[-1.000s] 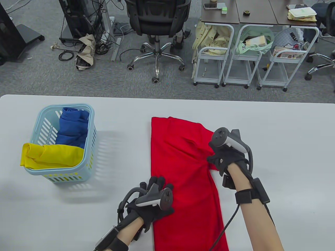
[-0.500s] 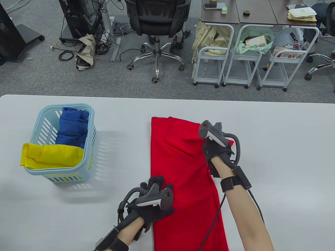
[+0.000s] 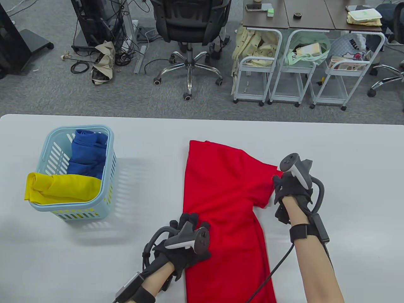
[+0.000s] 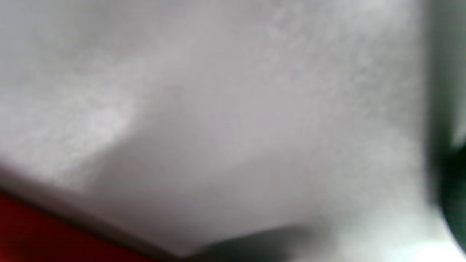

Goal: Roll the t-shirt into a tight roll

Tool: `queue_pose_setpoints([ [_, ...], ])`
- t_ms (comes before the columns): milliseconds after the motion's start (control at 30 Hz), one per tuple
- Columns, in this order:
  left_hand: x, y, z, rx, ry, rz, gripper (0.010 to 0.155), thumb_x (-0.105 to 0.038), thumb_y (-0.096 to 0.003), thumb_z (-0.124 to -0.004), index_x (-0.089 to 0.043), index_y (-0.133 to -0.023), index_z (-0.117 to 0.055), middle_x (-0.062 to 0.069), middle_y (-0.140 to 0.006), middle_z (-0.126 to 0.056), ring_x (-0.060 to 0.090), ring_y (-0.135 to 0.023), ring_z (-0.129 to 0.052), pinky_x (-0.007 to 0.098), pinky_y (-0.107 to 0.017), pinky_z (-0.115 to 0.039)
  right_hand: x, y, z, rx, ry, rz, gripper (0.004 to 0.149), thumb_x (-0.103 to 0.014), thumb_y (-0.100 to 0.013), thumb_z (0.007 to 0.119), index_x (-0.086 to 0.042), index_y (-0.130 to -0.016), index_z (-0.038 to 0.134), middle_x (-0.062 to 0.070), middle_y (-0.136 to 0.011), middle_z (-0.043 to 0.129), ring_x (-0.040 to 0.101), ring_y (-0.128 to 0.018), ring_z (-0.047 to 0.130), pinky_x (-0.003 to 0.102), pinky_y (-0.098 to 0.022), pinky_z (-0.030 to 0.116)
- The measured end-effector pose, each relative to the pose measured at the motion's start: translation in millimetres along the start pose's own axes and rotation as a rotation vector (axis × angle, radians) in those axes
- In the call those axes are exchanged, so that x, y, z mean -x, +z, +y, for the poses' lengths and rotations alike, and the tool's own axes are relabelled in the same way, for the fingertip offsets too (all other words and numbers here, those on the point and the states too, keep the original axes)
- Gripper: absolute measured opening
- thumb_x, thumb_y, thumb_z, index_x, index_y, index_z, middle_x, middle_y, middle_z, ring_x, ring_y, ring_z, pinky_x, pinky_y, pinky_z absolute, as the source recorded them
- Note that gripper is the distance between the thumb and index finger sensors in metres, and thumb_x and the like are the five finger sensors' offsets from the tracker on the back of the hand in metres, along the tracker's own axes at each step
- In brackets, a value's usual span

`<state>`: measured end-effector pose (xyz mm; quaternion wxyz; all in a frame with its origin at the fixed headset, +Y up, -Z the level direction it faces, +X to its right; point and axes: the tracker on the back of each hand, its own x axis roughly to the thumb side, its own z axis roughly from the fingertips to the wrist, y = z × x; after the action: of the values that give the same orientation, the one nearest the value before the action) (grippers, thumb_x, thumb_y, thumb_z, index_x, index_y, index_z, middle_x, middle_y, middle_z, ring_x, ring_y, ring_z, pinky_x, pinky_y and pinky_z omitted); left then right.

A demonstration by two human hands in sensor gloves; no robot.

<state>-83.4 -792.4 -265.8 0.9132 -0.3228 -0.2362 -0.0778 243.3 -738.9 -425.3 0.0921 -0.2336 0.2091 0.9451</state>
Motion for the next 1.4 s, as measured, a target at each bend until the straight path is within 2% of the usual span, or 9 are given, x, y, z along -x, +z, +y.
queue_pose_setpoints([
  [233,2.7,-0.8,-1.3,0.02,0.025,-0.01,0.083,-0.07,-0.0518,-0.027,-0.026,-0.107,0.017,0.021,-0.111,0.021,0.049,-0.104,0.009,0.069,-0.074,-0.01,-37.2,3.1,26.0,-0.001,0.196,0.043,0.084,-0.059,-0.05,0.067,-0.011,-0.11,0.034,0.02,-0.105,0.045,0.026,-0.078,0.073,0.052,-0.064,0.058],
  [400,3.6,-0.8,-1.5,0.024,0.034,-0.013,0.083,-0.07,-0.0519,-0.027,-0.026,-0.107,0.017,0.02,-0.111,0.022,0.049,-0.104,0.01,0.069,-0.073,-0.009,-53.9,9.6,25.5,0.044,0.183,0.01,0.049,-0.04,-0.055,0.074,-0.016,-0.096,0.062,0.008,-0.085,0.077,0.015,-0.061,0.089,0.046,-0.057,0.072],
  [600,3.7,-1.3,-1.5,0.025,0.032,-0.014,0.083,-0.07,-0.0519,-0.027,-0.027,-0.107,0.017,0.019,-0.111,0.022,0.048,-0.104,0.011,0.069,-0.073,-0.009,-46.1,6.2,9.5,0.036,0.194,0.038,0.048,-0.04,-0.053,0.075,-0.015,-0.093,0.065,0.006,-0.082,0.082,0.011,-0.054,0.094,0.043,-0.051,0.078],
  [700,3.9,-1.5,-1.5,0.025,0.031,-0.016,0.083,-0.07,-0.0519,-0.027,-0.027,-0.107,0.017,0.019,-0.111,0.023,0.048,-0.104,0.011,0.069,-0.073,-0.009,-44.3,22.8,-11.8,0.023,-0.062,-0.08,0.049,-0.041,-0.055,0.074,-0.015,-0.095,0.063,0.006,-0.084,0.08,0.009,-0.052,0.094,0.042,-0.05,0.079],
  [800,4.1,-1.5,-1.5,0.027,0.032,-0.018,0.083,-0.07,-0.052,-0.027,-0.027,-0.107,0.017,0.019,-0.111,0.023,0.048,-0.104,0.011,0.069,-0.073,-0.009,-53.9,48.6,-27.7,-0.199,-0.393,-0.483,0.054,-0.041,-0.055,0.077,-0.017,-0.1,0.059,0.007,-0.092,0.075,0.013,-0.061,0.092,0.044,-0.055,0.076],
  [867,4.2,-1.5,-1.5,0.027,0.032,-0.017,0.083,-0.07,-0.052,-0.027,-0.026,-0.107,0.017,0.019,-0.111,0.023,0.048,-0.104,0.011,0.069,-0.073,-0.009,-56.2,63.4,-35.2,-0.276,-0.448,-0.558,0.062,-0.046,-0.055,0.076,-0.014,-0.104,0.057,0.013,-0.098,0.07,0.02,-0.067,0.09,0.048,-0.057,0.072],
  [1100,4.3,-1.6,-1.5,0.028,0.034,-0.017,0.083,-0.07,-0.0519,-0.027,-0.027,-0.107,0.017,0.019,-0.111,0.023,0.048,-0.104,0.011,0.069,-0.073,-0.009,-68.1,82.7,-12.6,-0.247,-0.068,-0.638,0.059,-0.039,-0.057,0.065,-0.015,-0.11,0.055,0.019,-0.113,0.055,0.042,-0.098,0.069,0.058,-0.067,0.06],
  [1233,5.2,-1.3,-0.7,0.016,0.036,-0.002,0.082,-0.07,-0.0519,-0.028,-0.028,-0.108,0.016,0.017,-0.112,0.021,0.046,-0.105,0.01,0.068,-0.074,-0.01,-83.6,94.0,40.5,-0.423,0.312,-0.717,0.074,-0.047,-0.058,0.055,-0.013,-0.115,0.02,0.019,-0.115,0.01,0.048,-0.106,0.011,0.063,-0.072,0.037],
  [1400,12.7,2.8,5.6,-0.07,-0.023,0.137,0.077,-0.067,-0.0528,-0.027,-0.03,-0.112,0.006,0.018,-0.119,0.008,0.046,-0.11,-0.002,0.068,-0.077,-0.019,-92.7,72.2,79.4,-0.385,0.525,-0.58,0.082,-0.052,-0.057,0.052,-0.019,-0.101,-0.008,0.013,-0.102,-0.016,0.042,-0.1,-0.006,0.062,-0.073,0.025],
])
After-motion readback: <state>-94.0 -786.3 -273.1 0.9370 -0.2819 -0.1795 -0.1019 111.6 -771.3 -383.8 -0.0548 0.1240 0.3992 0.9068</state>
